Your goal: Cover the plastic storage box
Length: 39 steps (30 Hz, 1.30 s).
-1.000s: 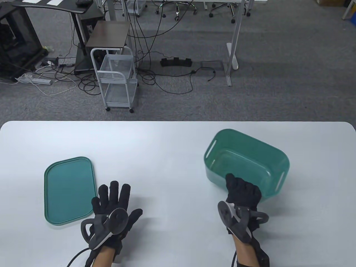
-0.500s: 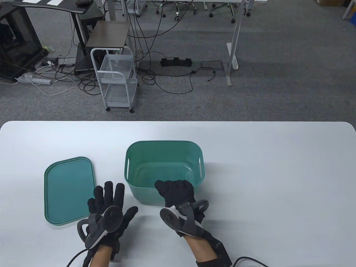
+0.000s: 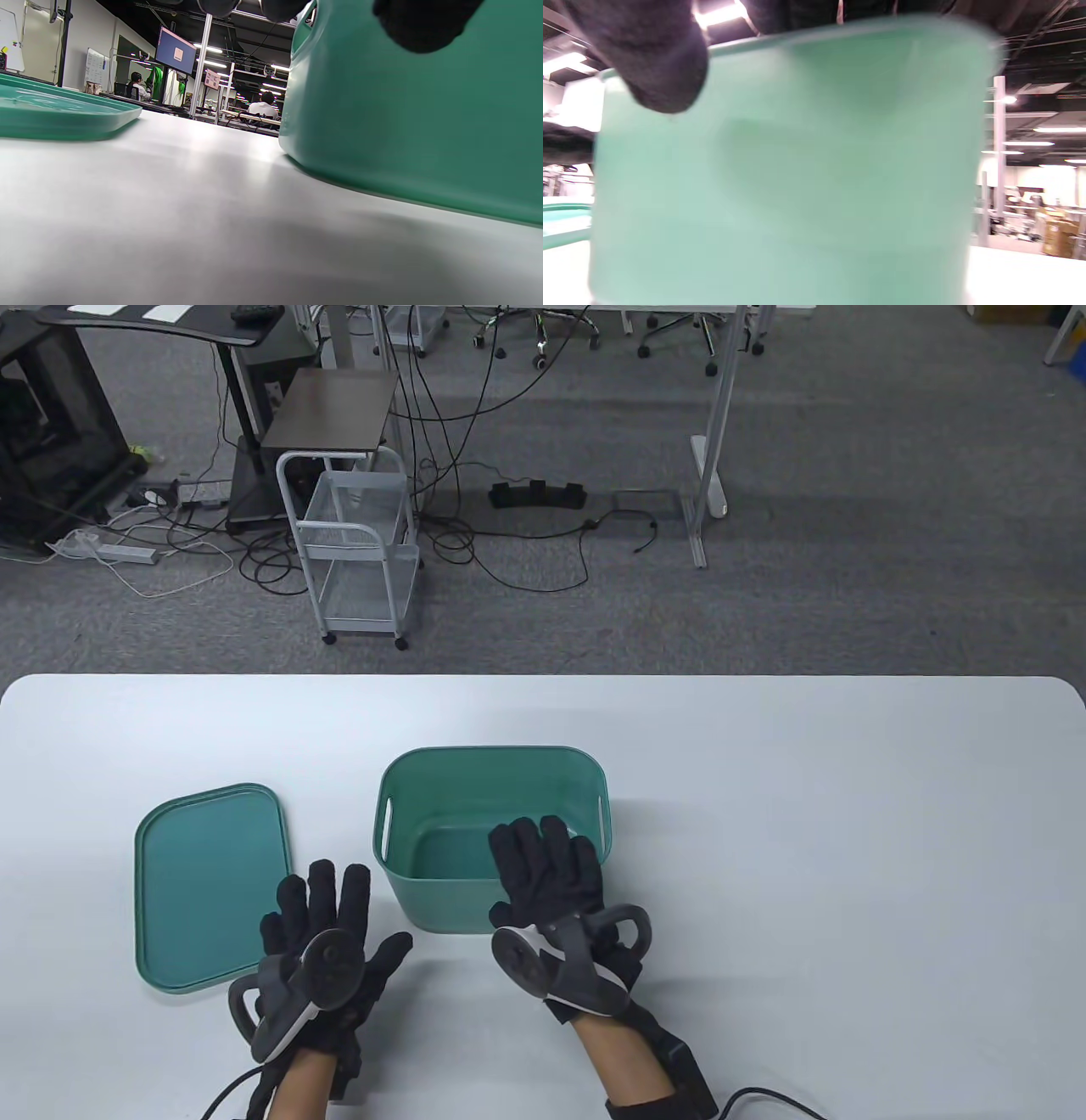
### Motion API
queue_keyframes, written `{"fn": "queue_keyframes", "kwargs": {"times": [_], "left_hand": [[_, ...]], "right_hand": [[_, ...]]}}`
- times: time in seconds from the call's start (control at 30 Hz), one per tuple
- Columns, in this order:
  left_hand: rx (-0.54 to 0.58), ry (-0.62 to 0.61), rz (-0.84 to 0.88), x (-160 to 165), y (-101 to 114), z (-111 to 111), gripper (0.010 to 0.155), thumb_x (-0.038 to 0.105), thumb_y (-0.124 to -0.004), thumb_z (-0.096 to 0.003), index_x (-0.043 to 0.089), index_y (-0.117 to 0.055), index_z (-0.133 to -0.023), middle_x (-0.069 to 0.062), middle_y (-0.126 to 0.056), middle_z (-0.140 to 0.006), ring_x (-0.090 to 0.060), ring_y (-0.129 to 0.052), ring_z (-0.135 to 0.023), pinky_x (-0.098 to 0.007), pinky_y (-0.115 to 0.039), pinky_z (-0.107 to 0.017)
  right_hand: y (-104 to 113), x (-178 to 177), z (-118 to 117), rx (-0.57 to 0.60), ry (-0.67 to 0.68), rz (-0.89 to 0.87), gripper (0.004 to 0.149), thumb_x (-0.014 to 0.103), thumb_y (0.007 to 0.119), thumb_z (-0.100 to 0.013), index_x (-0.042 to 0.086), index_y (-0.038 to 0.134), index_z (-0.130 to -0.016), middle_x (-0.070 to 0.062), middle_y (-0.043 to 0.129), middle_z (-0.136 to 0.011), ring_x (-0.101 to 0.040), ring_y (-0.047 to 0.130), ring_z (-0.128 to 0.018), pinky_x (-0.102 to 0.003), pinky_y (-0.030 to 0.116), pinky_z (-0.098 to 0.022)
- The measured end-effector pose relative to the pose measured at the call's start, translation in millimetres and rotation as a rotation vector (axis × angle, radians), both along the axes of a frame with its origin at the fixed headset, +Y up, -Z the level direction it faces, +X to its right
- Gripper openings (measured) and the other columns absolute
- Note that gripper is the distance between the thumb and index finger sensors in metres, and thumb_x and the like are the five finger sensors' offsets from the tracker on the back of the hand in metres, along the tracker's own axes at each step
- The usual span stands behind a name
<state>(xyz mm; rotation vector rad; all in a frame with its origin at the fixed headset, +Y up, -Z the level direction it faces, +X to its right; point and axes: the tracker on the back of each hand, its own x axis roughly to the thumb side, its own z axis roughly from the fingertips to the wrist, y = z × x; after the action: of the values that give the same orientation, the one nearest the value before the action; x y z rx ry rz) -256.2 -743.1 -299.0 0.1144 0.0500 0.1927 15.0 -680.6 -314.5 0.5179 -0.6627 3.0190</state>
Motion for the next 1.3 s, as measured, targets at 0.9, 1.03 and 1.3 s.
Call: {"fn": "queue_keyframes", "kwargs": {"times": [0.9,1.03,1.3], "left_hand": [[-0.377,0.282,0.048,-57,-29,-12,0.101,0.07,-0.066,-0.0475,0.01,-0.026,-0.118,-0.029,-0.021,-0.124,-0.058,-0.022,-0.112,-0.069,-0.028,-0.079],[-0.387,0.318,0.058,-61,-32,-13,0.099,0.068,-0.068,-0.0472,0.007,-0.033,-0.117,-0.031,-0.029,-0.122,-0.059,-0.031,-0.111,-0.068,-0.033,-0.079],[-0.262,0.336,-0.173,-51,-15,-17,0.065,0.05,-0.087,-0.0421,0.016,-0.081,-0.096,-0.015,-0.084,-0.099,-0.044,-0.084,-0.091,-0.056,-0.072,-0.067]], "right_hand": [[-51,106,18,-0.193,-0.211,-0.112,0.108,0.07,0.073,-0.043,0.004,0.024,-0.114,-0.028,0.037,-0.121,-0.061,0.032,-0.107,-0.07,0.036,-0.072],[-49,105,20,-0.166,-0.192,-0.128,0.106,0.069,0.073,-0.043,0.005,0.027,-0.114,-0.027,0.041,-0.121,-0.058,0.035,-0.108,-0.068,0.039,-0.073],[-47,104,20,-0.138,-0.174,-0.153,0.104,0.069,0.073,-0.044,0.006,0.03,-0.114,-0.026,0.044,-0.121,-0.057,0.039,-0.108,-0.067,0.041,-0.073]]}}
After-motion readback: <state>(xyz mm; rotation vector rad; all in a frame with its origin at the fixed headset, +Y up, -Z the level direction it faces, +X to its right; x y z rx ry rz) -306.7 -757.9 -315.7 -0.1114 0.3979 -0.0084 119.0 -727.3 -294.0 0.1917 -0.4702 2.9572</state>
